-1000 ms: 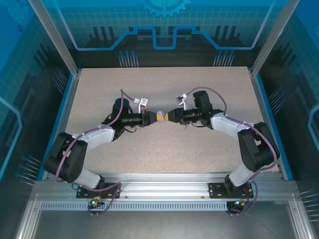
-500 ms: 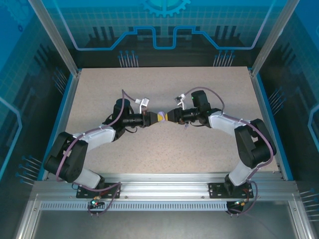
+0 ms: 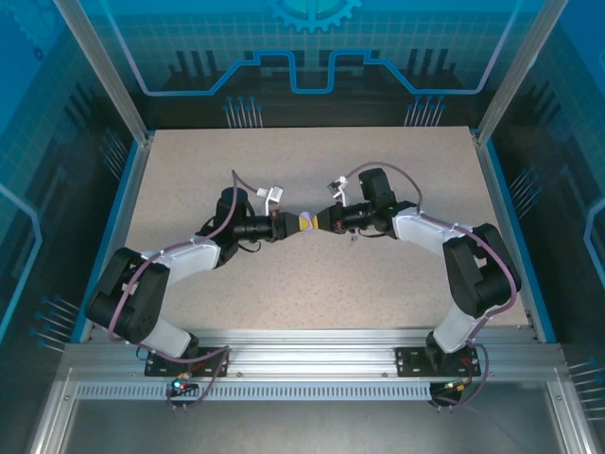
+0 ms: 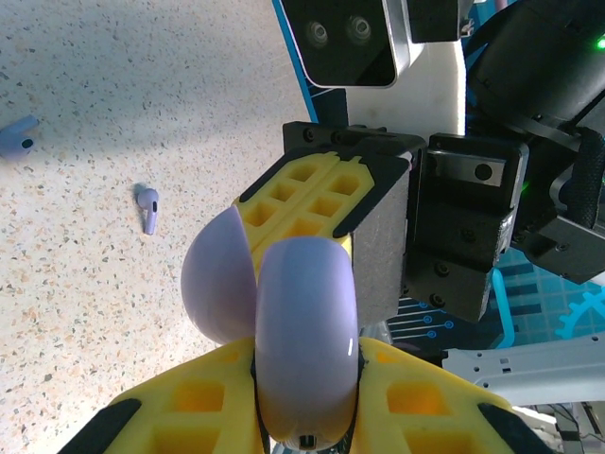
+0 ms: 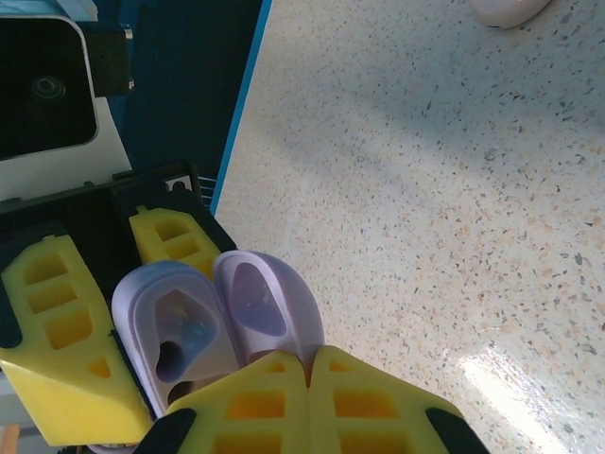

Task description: Insert wireless bluetooth earbuds into charging case

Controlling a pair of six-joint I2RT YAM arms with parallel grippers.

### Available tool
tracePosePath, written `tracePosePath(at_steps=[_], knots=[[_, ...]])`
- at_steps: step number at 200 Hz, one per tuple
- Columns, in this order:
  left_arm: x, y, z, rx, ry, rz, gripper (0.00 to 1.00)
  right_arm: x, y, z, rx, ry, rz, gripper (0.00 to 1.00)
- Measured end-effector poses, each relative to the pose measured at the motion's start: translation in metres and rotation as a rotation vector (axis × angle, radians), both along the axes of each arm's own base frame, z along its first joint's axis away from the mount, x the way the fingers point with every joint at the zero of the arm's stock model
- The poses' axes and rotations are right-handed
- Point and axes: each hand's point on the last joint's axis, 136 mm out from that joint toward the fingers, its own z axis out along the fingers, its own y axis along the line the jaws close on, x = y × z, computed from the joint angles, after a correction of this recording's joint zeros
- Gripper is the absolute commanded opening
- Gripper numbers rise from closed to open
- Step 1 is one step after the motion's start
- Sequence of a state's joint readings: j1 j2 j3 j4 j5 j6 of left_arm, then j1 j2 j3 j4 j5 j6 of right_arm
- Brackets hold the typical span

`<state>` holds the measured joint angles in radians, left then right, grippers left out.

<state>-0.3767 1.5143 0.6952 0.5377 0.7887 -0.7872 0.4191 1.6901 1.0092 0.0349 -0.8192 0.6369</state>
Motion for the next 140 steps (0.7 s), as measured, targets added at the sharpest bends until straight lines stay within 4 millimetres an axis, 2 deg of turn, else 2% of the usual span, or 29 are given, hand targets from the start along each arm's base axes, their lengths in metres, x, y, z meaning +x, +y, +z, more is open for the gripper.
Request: tracePosePath(at_steps=[9, 21, 31, 50, 65, 85, 123, 140], knots=[[0.001, 0.0, -0.001, 0.003, 0.004, 0.004, 0.47, 0.0, 0.0, -0.001, -0.005, -0.001, 0.0, 0.0], [0.0, -0.001, -0.003, 0.008, 0.009, 0.004, 0.71, 0.001, 0.0, 0.0, -0.018, -0.003, -0.003, 0.0], [0.0, -0.002, -0.005, 0.015, 0.015, 0.008, 0.83, 0.003, 0.0, 0.001, -0.031, -0.013, -0.006, 0.0], [0.003, 0.0, -0.011, 0.037, 0.034, 0.04, 0.98, 0.01, 0.0, 0.006, -0.064, -0.04, -0.018, 0.0], [0.008, 0.007, -0.014, 0.06, 0.042, 0.081, 0.99, 0.016, -0.002, 0.011, -0.094, -0.068, -0.027, 0.0], [0.013, 0.021, -0.006, 0.08, 0.034, 0.127, 0.99, 0.021, -0.005, 0.015, -0.132, -0.102, -0.029, 0.0], [0.04, 0.044, 0.038, 0.151, -0.072, 0.183, 0.99, 0.032, -0.012, 0.022, -0.239, -0.214, -0.001, 0.0], [0.048, 0.051, 0.051, 0.176, -0.115, 0.185, 0.99, 0.038, -0.015, 0.027, -0.282, -0.284, 0.025, 0.0]])
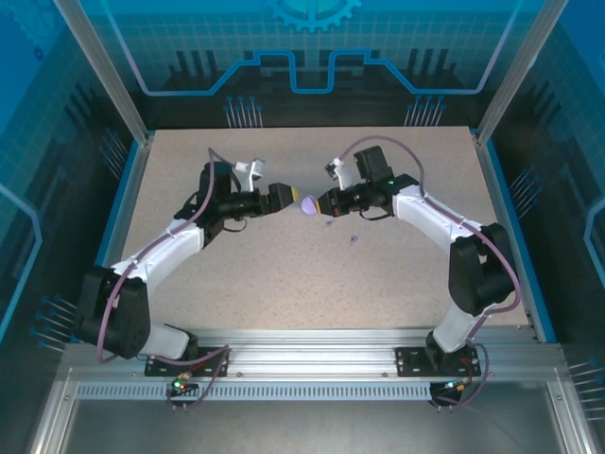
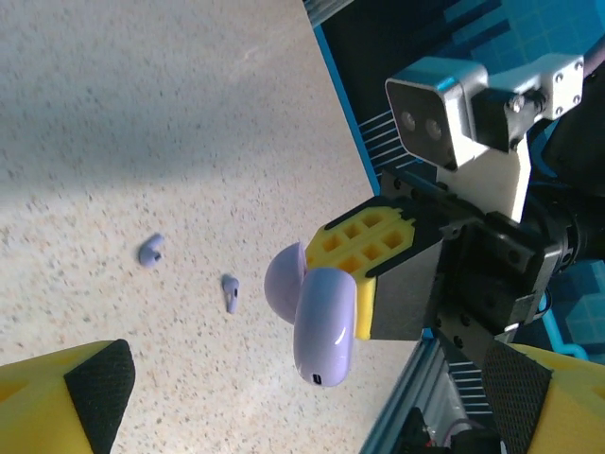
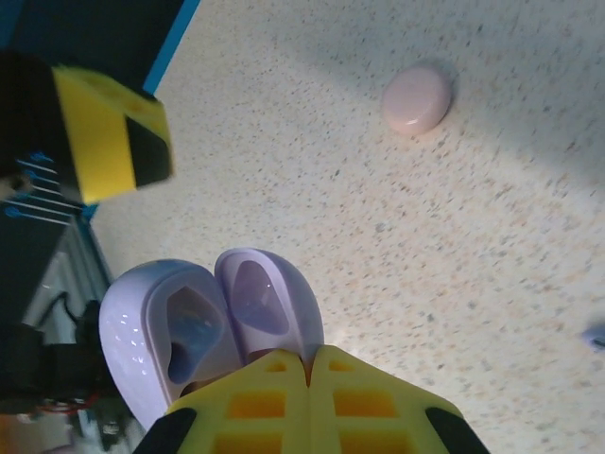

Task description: Insert wireless bluetooth earbuds into charging case

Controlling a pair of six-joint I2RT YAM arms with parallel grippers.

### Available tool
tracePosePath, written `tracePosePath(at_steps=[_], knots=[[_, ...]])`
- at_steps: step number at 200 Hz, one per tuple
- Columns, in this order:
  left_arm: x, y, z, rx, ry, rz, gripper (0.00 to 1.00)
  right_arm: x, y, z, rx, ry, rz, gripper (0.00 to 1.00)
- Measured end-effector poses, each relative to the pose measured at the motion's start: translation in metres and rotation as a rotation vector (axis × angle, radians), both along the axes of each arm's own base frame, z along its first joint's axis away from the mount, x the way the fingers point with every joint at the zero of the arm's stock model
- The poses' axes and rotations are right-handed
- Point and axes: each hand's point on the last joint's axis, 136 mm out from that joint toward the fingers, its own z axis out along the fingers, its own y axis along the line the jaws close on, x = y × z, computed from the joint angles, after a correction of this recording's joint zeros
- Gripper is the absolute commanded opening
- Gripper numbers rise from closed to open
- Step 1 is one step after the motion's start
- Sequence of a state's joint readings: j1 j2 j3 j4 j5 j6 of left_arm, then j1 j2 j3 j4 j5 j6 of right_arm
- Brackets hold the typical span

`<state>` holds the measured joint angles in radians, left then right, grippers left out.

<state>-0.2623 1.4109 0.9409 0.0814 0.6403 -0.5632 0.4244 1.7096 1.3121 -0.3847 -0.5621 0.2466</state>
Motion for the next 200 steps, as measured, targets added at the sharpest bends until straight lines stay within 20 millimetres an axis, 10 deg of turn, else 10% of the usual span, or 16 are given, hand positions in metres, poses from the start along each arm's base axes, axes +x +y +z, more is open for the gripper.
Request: tracePosePath(at_steps=[103, 200], knots=[[-0.001, -0.012, -0.017, 0.046, 0.174, -0.376, 0.98, -0.001, 0.007, -0.003, -0.206, -0.216, 0.225, 0.0], [-0.03, -0.04, -0.06, 0.033, 0.331, -0.522, 0.66, -0.004, 0.006, -0.013, -0.244, -0.225, 0.26, 0.0]])
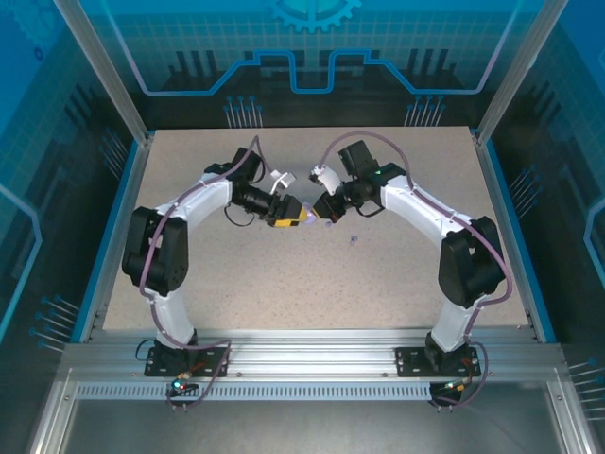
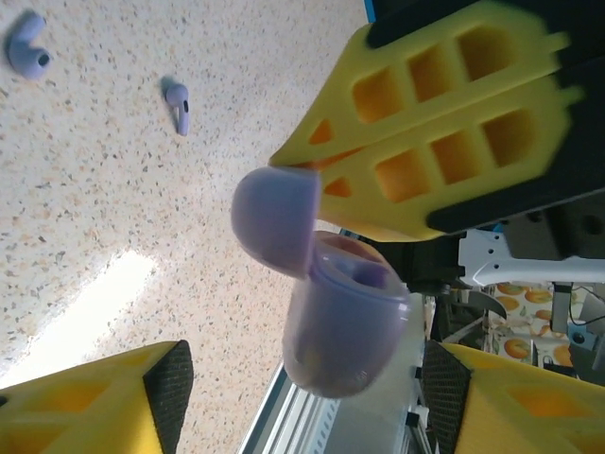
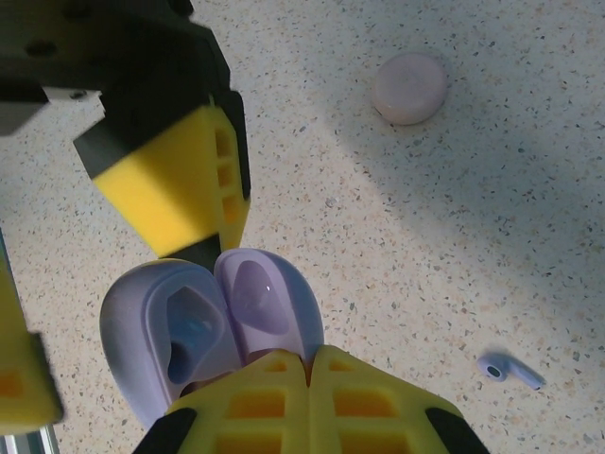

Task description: Insert wireless bluetooth earbuds into charging case

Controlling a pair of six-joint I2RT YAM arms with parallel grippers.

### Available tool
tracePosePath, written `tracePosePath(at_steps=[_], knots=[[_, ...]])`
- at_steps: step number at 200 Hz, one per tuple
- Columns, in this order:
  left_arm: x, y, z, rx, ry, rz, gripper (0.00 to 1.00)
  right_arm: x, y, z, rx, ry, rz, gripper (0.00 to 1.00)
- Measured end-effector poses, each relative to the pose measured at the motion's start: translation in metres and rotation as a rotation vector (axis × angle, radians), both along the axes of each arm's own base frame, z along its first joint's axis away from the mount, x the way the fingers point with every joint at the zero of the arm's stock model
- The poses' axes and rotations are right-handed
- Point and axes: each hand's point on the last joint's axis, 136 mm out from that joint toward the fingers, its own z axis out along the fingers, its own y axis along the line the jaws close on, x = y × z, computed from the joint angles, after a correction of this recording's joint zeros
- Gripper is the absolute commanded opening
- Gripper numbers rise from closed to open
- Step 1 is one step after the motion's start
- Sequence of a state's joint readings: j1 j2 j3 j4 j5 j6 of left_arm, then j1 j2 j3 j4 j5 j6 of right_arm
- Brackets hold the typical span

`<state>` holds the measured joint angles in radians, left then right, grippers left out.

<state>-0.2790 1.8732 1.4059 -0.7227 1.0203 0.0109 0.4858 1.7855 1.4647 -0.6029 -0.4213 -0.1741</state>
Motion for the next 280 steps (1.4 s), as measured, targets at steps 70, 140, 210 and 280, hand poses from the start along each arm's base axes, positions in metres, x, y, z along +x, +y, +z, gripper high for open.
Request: tracePosePath(at_steps=[70, 140, 210, 280], knots=[[-0.001, -0.008, 0.001, -0.025, 0.018, -0.022, 0.51, -0.003, 0.003, -0.001, -0.002, 0.001, 0.011, 0.0], [0.0, -0.014, -0.001, -0.043, 0.032, -0.041, 0.39, -0.005, 0.005, -0.004, -0.008, 0.012, 0.017, 0.0], [0.0, -0.016, -0.002, -0.058, 0.032, -0.056, 0.24, -0.004, 0.004, -0.008, -0.018, 0.024, 0.015, 0.0], [-0.002, -0.016, -0.002, -0.063, 0.03, -0.065, 0.0, -0.001, -0.002, -0.007, -0.019, 0.046, -0.02, 0.35]])
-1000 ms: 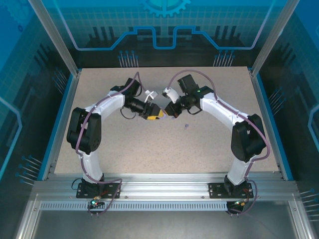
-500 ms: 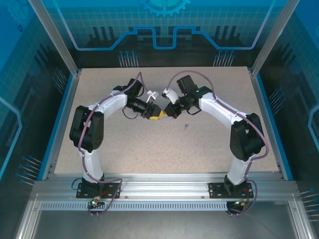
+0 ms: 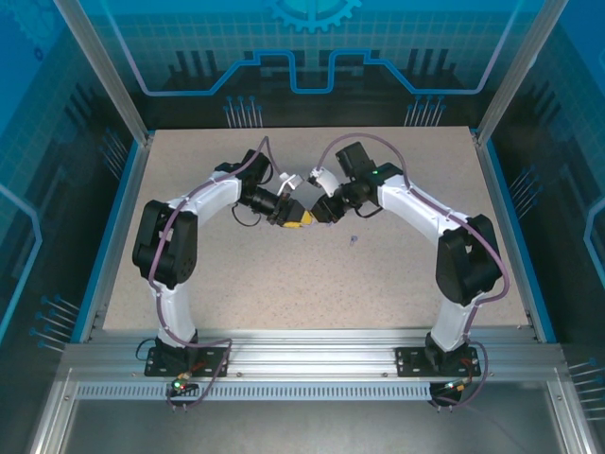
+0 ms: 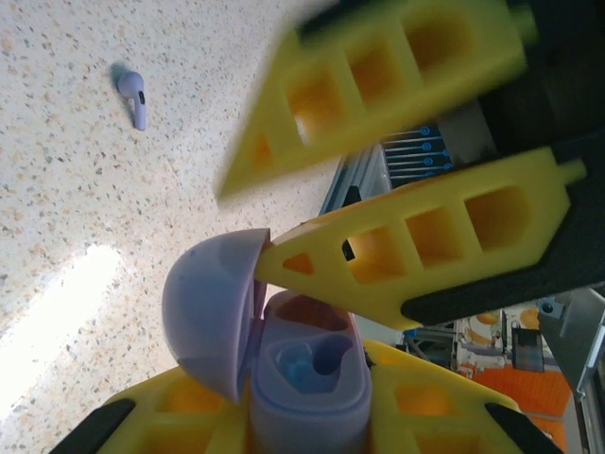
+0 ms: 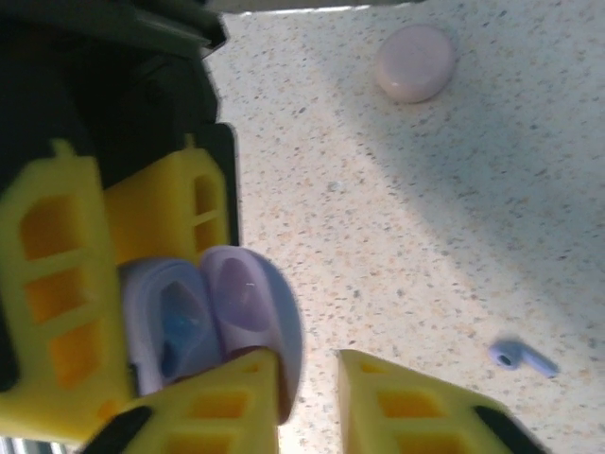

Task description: Insert wireless bluetooth earbuds into charging case

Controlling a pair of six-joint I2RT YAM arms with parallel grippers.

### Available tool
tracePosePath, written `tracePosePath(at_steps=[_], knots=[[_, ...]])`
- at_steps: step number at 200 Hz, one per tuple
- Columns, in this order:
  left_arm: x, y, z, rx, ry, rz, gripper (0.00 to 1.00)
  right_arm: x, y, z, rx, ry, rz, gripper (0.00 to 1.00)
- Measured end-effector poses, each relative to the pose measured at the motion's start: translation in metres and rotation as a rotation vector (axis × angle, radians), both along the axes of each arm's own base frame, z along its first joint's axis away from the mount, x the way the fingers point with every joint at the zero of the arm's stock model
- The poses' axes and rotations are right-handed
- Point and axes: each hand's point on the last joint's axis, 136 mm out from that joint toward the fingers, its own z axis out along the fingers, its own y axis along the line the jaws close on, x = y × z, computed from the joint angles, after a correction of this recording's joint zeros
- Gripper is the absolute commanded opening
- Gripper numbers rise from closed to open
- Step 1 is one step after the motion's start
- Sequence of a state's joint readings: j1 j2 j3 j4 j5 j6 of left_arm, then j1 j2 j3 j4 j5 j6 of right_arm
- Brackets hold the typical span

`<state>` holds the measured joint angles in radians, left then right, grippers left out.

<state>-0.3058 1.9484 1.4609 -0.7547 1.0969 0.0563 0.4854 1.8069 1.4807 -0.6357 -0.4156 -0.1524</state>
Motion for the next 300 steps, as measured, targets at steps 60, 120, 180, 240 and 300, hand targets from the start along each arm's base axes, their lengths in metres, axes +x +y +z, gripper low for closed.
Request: tracePosePath(at_steps=[60, 120, 180, 240, 300], knots=[[0.002, 0.003, -0.017, 0.024, -0.038, 0.035, 0.0, 0.016, -0.054, 0.063, 0.155, 0.011, -0.196, 0.55], [-0.012, 0.025, -0.026, 0.112, -0.316, 0.238, 0.0, 0.009, -0.093, 0.052, 0.051, 0.095, -0.482, 0.57], [-0.012, 0.031, 0.01, 0.138, -0.748, 0.494, 0.0, -0.001, -0.118, -0.042, -0.188, 0.298, -0.67, 0.57], [0.001, 0.058, 0.047, 0.144, -0.969, 0.812, 0.0, -0.014, -0.121, -0.088, -0.349, 0.359, -0.758, 0.56], [0.008, 0.078, 0.049, 0.151, -0.982, 0.956, 0.0, 0.001, -0.069, -0.095, -0.413, 0.311, -0.694, 0.56]])
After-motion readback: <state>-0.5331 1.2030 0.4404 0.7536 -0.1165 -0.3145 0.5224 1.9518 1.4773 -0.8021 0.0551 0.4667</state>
